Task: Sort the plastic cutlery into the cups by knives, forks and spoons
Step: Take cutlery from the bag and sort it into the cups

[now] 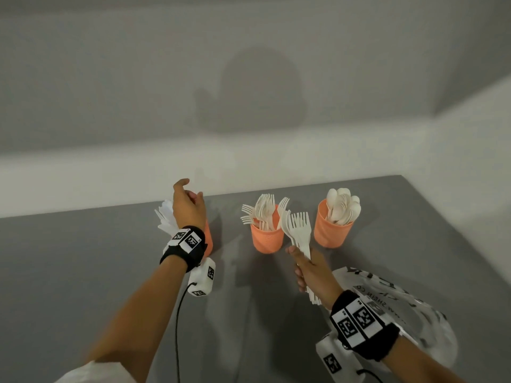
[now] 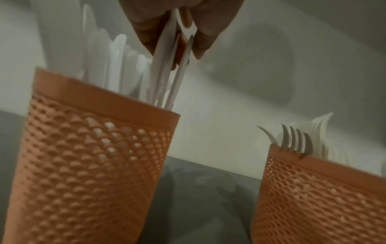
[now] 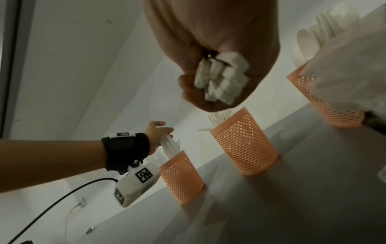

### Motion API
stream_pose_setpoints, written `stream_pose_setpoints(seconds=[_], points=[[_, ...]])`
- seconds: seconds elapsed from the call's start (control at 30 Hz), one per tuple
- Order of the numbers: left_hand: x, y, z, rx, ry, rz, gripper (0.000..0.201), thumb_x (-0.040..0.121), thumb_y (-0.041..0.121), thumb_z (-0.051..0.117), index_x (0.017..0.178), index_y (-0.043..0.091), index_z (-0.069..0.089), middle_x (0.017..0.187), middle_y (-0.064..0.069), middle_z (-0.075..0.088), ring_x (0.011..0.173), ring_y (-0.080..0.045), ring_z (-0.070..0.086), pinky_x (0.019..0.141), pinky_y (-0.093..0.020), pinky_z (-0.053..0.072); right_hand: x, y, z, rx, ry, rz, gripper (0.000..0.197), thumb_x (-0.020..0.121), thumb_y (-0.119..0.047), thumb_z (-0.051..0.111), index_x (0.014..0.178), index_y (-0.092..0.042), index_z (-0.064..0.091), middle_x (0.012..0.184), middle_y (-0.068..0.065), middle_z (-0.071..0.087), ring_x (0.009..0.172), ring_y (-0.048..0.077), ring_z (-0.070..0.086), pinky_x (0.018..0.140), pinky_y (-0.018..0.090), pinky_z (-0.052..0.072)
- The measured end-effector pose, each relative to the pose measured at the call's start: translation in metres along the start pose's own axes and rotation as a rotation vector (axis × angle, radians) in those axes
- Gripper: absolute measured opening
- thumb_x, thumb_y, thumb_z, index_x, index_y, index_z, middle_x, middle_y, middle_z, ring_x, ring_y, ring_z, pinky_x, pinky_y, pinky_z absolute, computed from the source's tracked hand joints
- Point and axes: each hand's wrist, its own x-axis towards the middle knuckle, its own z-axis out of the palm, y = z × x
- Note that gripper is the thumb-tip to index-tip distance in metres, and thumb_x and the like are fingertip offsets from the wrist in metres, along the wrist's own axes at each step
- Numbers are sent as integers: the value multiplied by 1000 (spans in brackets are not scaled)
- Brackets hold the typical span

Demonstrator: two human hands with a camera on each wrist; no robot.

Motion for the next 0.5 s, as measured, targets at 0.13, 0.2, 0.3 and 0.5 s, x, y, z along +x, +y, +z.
stream_pose_setpoints(seconds=[0.13,0.2,0.3,0.5], points=[[5,-8,1,457,-203,173,30,92,-3,38,117,-4,54,111,-23,54,97,-37,54,81,-40,42,1,2,0,-59,-8,-57,21,98,-27,44,100,-8,50,51,-1,38,34,5,36,37,19,34],[3,-14,2,683,-281,251,35,90,-3,31,117,-8,52,113,-28,56,106,-41,51,86,-47,40,0,3,-1,-95,-4,-87,23,98,-28,43,100,-7,51,52,-1,38,34,4,36,37,19,34],[-2,-15,3,835,-294,278,48,97,21,35,137,-7,34,128,-29,51,130,-39,36,110,-50,22,0,4,-2,-161,33,-165,16,98,-26,43,85,-19,50,55,-1,39,39,3,37,41,18,34],[-11,32,-5,663,-306,317,68,96,45,35,148,8,11,152,-20,23,144,-33,12,117,-48,7,-2,9,-7,-367,163,-350,12,96,-20,45,86,-14,50,61,-6,45,53,7,42,52,16,34]])
